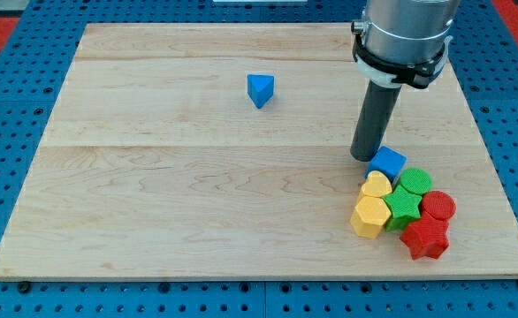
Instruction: Move blue triangle towards the bottom right of the board
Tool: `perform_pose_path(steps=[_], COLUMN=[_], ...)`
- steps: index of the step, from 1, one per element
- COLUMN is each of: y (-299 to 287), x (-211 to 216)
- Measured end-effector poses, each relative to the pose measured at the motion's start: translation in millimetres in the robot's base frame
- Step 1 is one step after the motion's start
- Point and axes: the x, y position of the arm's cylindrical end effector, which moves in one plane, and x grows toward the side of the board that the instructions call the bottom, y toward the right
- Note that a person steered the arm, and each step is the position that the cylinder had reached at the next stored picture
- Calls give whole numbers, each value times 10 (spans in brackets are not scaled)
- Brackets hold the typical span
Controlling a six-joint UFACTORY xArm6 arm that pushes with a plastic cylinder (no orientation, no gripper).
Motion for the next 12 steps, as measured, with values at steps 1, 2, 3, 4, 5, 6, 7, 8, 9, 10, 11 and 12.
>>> perform_pose_path(steps=[1, 2, 3, 4, 5, 6, 7, 8, 9, 10, 11, 12], y=[15, 15, 2, -163, -341, -582, -855, -1175, -1463, -1582, -1658, -1824], x=[24, 24, 3, -256, -721, -1214, -1532, -1557, -1391, -910, -525, -570])
